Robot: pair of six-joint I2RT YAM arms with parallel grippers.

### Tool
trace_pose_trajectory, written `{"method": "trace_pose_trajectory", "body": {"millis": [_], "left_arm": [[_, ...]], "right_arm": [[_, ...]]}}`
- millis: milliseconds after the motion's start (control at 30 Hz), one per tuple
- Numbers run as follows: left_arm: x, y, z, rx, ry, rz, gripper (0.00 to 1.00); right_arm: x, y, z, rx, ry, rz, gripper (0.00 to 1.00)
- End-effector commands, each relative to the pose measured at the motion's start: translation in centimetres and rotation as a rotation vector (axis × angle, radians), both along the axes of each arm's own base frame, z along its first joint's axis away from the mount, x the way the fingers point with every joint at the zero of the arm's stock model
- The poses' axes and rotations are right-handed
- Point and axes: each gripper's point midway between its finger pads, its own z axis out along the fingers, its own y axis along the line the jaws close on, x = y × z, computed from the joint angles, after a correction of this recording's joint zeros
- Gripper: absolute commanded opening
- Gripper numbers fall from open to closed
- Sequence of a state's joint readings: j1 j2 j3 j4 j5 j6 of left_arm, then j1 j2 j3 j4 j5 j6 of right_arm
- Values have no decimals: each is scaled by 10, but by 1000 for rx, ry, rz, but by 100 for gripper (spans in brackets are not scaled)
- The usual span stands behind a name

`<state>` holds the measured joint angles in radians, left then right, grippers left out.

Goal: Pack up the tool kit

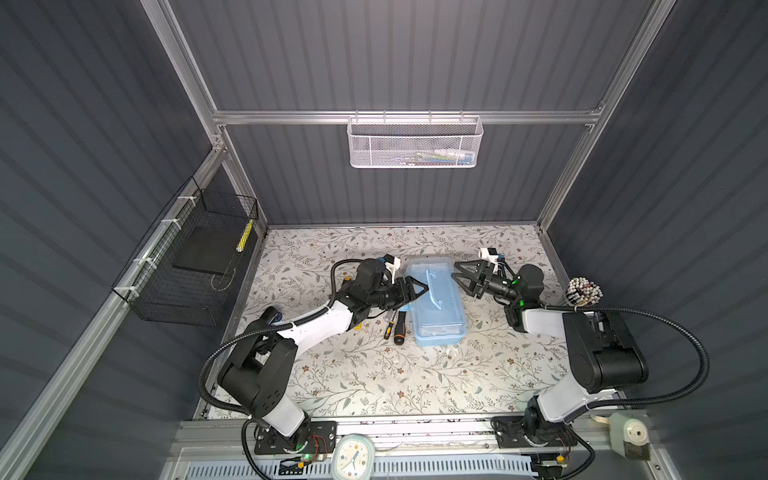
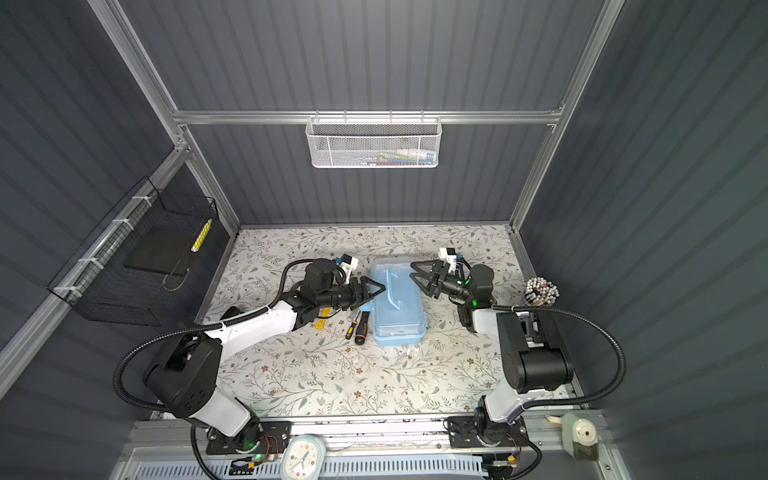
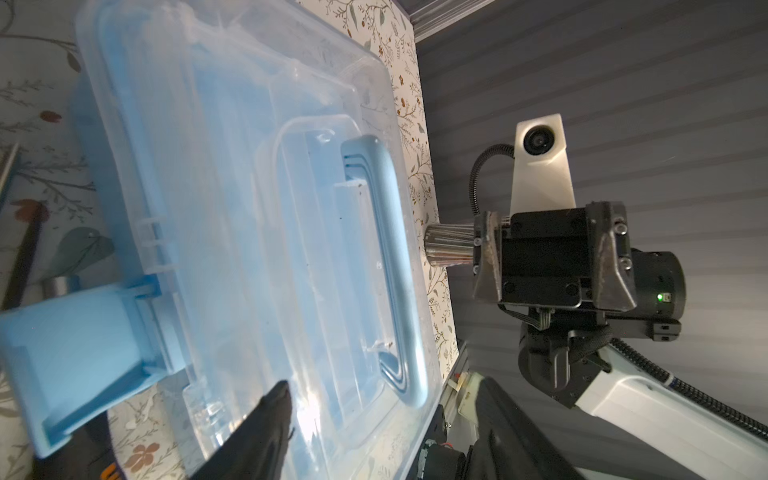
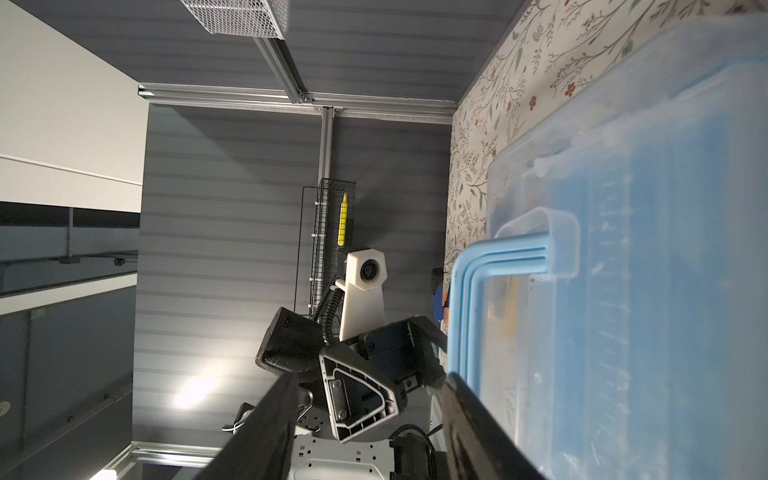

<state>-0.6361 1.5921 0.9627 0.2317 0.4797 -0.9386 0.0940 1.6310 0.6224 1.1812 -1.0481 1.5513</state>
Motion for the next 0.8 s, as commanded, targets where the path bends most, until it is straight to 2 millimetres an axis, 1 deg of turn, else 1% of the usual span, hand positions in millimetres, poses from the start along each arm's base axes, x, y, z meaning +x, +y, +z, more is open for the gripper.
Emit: {"method": "trace_pose_trajectory", "body": {"millis": [0,67,133,233,333,367,533,633,700,767], "left_arm": [[-2,1,6,3,-12,-2,73],[-2,9,3,44,-12,20,74],[-3,15,5,56,-27,31,74],[0,18,11,49,-47,45,75],[2,24,11,45,-35,49,75],[3,28,10,44,-29,54,76],[6,46,-2,56,2,77,78],[5,47,-5,63,14,72,79],[6,46,-2,56,3,69,80],[7,44,1,46,-2,62,80]], "right_arm": [[-6,1,6,-8,-49,14,57],[-7,2,5,-20,-42,21,57],[-8,7,0,-55,-29,37,57],[-14,19,-7,-154,-28,67,63],[-17,29,-10,-210,-25,92,69],[-17,32,-10,-213,-23,100,71],[-17,53,-15,-270,-10,152,74],[-14,60,-22,-315,17,171,77],[-12,60,-24,-336,22,162,80],[-11,60,-25,-343,29,164,81]]}}
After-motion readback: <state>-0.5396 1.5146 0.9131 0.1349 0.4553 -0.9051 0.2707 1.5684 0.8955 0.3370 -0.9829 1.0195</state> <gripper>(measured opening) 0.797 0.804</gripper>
